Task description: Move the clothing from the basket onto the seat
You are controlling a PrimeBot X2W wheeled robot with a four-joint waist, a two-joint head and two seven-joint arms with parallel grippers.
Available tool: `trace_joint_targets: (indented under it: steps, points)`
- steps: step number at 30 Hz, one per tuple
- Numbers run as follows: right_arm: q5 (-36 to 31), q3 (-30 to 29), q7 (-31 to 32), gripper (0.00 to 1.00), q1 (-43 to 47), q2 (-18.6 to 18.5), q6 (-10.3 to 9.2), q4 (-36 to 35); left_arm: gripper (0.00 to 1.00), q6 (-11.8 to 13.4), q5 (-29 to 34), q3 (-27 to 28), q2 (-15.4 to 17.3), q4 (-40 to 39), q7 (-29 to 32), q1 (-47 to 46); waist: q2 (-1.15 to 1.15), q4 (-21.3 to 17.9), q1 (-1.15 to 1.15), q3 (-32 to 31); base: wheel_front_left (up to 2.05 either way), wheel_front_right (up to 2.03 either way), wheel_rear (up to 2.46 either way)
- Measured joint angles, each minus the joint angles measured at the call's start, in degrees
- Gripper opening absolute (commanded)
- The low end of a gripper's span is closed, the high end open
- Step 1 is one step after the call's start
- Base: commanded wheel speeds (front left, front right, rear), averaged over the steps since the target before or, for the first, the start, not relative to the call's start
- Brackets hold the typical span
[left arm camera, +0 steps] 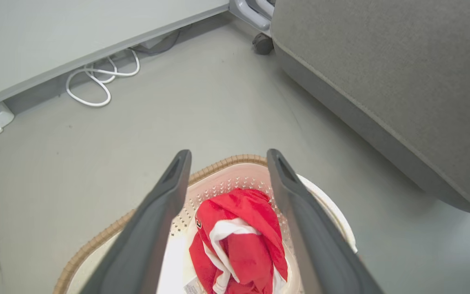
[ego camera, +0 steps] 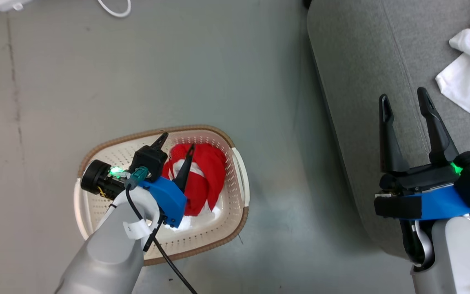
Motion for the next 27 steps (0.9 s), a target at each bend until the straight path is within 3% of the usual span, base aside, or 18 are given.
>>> trace_joint_targets:
  steps: [16, 27]
  points:
    - [-0.4, 0.3, 0.0, 1.00, -3.9, 0.0, 0.00, -2.6, 1.00, 0.0, -6.9, -10.9, -0.2, 15.6, 2.0, -9.3, 0.00, -1.9, 0.00, 11.8, 0.00, 0.00, 0.00]
    - [-1.1, 0.2, 0.0, 1.00, -5.6, 0.0, 0.00, -5.5, 1.00, 0.0, -10.8, -14.7, 0.7, 19.0, 4.4, -15.0, 0.00, -2.2, -0.01, 18.9, 0.00, 0.00, 0.00]
